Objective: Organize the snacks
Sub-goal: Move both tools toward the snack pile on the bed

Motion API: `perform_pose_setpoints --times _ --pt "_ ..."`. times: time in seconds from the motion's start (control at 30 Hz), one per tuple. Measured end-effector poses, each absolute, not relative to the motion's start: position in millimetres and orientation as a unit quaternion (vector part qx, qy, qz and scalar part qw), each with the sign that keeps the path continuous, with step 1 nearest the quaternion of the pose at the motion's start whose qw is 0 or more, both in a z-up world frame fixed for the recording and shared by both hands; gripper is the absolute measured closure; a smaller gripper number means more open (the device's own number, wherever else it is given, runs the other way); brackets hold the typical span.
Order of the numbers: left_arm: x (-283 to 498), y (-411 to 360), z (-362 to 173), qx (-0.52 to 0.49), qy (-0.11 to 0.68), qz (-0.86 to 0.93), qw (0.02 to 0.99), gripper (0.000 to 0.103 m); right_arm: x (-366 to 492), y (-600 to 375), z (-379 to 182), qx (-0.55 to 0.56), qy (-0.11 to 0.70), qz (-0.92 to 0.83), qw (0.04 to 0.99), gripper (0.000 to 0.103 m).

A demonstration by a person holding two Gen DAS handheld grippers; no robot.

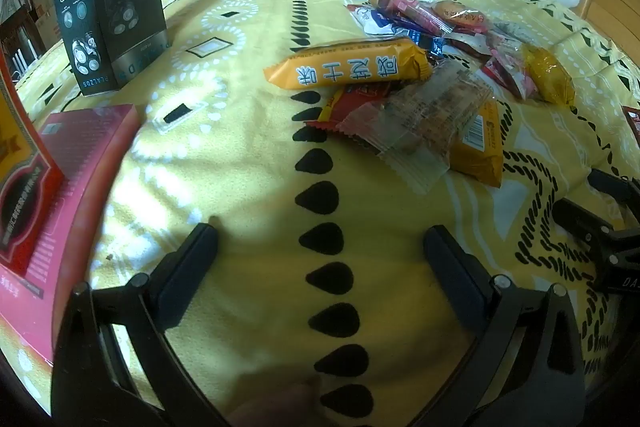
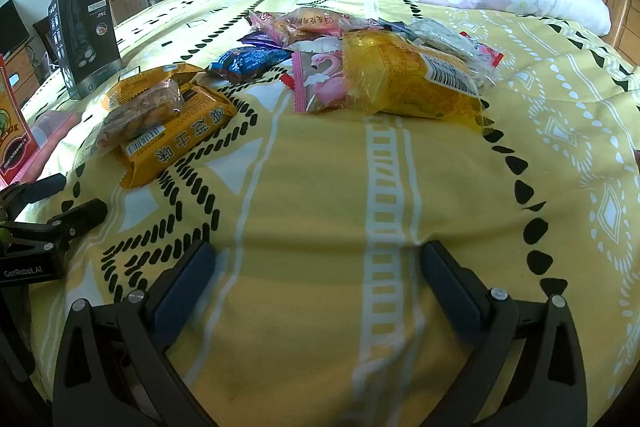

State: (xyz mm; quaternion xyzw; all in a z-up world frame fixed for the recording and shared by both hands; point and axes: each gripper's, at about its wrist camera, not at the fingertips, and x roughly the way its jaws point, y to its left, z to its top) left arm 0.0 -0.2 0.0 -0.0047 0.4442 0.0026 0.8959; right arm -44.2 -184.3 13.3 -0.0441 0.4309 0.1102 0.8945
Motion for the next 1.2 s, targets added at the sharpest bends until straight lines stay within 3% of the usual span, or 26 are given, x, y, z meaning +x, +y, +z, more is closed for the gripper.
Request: perform_pose_setpoints --times 0.5,0.57,0.73,0.87,1.0,1.2 --pt "-11.3 4.5 6.2 -0.001 0.458 -0.014 0.889 0.0 -46.1 -179.5 18.3 -0.059 0.443 0.108 0.888 0.0" --pt "-19.7 5.3 9.1 0.002 0.463 -0.021 0.886 0.0 -46.0 -175.9 29.4 -0.07 0.456 0.103 0.881 0.0" --pt "-37.2 11.8 14.8 -0.007 0.475 -0.041 0.879 0.0 -39.7 -150.4 88.3 -0.024 0.401 0.186 0.897 0.0" --pt "-48.1 12.0 25.6 -0.014 0.486 -0.057 0.872 0.0 30.6 -105.3 94.3 0.039 0.451 0.274 0.848 0.0" --pt "-64.2 16.9 37.5 0.0 0.484 -0.061 0.873 0.0 91.6 -59.0 69.4 0.012 0.503 0.299 0.811 0.0" --pt "-78.0 22.3 40.6 -0.016 0.496 -0.097 0.863 0.0 90.0 -13.1 42.4 -0.054 0.556 0.334 0.759 0.002"
